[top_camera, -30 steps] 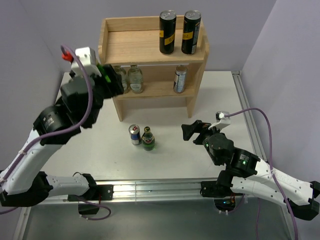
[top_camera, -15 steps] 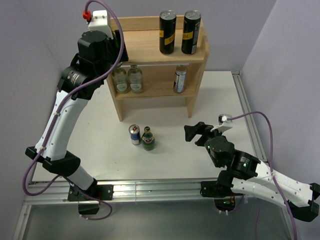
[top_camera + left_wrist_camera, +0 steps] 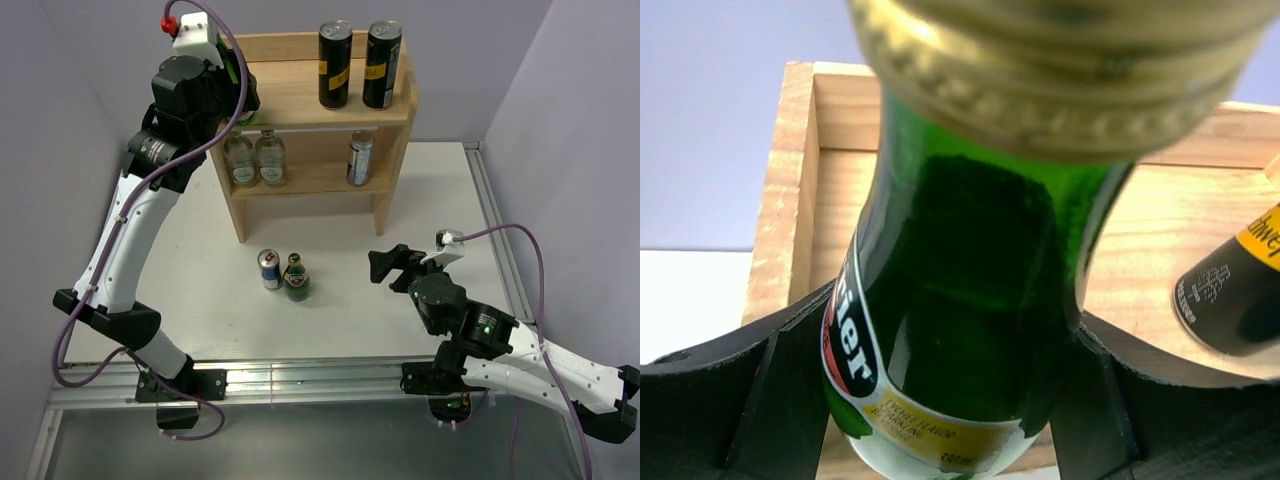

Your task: Place and organize the beverage onto the shelf

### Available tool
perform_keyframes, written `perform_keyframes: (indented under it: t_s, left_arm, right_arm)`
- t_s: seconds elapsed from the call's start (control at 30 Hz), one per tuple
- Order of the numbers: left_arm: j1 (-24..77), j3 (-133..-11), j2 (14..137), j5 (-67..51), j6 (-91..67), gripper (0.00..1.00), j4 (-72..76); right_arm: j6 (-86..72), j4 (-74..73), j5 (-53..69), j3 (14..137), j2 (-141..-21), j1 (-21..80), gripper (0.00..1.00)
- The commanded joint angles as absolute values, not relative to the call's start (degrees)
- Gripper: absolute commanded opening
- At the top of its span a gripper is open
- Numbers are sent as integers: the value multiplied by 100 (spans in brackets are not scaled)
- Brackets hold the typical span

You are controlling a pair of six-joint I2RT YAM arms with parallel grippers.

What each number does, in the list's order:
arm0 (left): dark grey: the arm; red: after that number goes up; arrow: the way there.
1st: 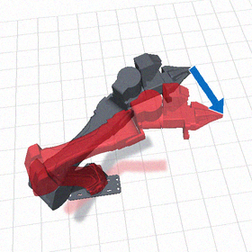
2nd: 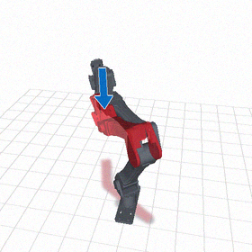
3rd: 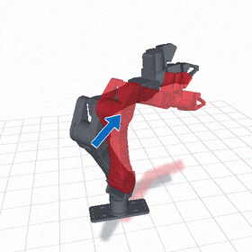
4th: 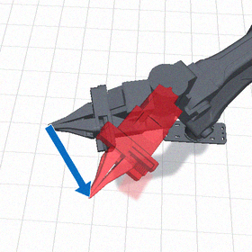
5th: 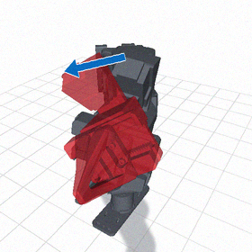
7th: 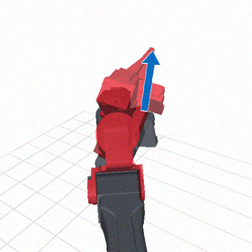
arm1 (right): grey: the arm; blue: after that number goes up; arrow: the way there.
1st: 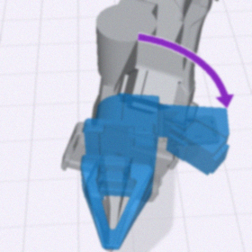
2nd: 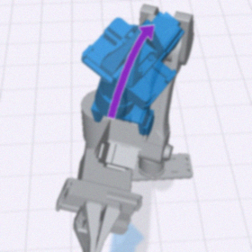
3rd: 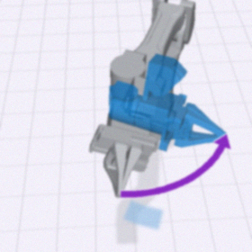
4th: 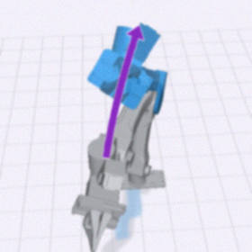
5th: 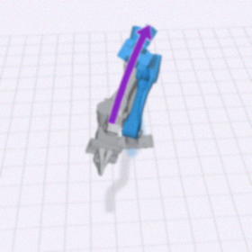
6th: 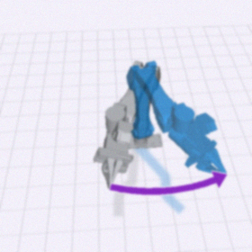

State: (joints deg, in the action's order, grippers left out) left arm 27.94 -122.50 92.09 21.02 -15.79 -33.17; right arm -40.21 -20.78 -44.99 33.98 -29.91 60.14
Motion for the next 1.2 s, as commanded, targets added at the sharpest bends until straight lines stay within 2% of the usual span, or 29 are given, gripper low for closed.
perform_keyframes:
  t_s: [0.0,0.17,0.27,0.3,0.37,0.4,0.47,0.6,0.87,1.03,1.13,1.17]
  left_arm:
    - [2566,-12296,9325,2417,-1380,0,-2628]
    - [2566,-12384,9588,2399,-1301,1,-2681]
    - [2558,-12349,9668,2408,-1231,12,-2716]
    - [2566,-12349,9677,2391,-1196,23,-2733]
    - [2566,-12331,9694,2408,-1187,37,-2768]
    - [2566,-12305,9694,2426,-1169,51,-2769]
    - [2575,-12252,9677,2426,-1125,61,-2751]
    - [2619,-12173,9624,2408,-1029,70,-2707]
    - [2795,-12076,9589,2584,-975,77,-2698]
    - [2847,-11945,9493,2645,-1011,87,-2698]
    - [2918,-11900,9431,2776,-1002,99,-2733]
    - [2935,-11883,9422,2803,-993,99,-2742]
  right_arm:
    - [-4034,-1811,-4632,3313,-3102,6038,100]
    - [-4034,-1740,-4597,3313,-3217,6038,100]
    - [-4052,-1740,-4588,3296,-3191,6047,100]
    - [-4060,-1740,-4579,3287,-3182,6038,100]
    - [-4078,-1758,-4588,3270,-3155,6038,100]
    - [-4087,-1767,-4588,3270,-3138,6038,100]
    - [-4122,-1784,-4588,3261,-3094,6038,100]
    - [-4148,-1819,-4597,3217,-3050,6038,100]
    - [-4219,-1890,-4614,3173,-2927,6038,100]
    - [-4245,-1942,-4632,3146,-2865,6038,100]
    - [-4263,-1942,-4632,3138,-2839,6038,100]
    - [-4263,-1951,-4641,3120,-2839,6038,100]
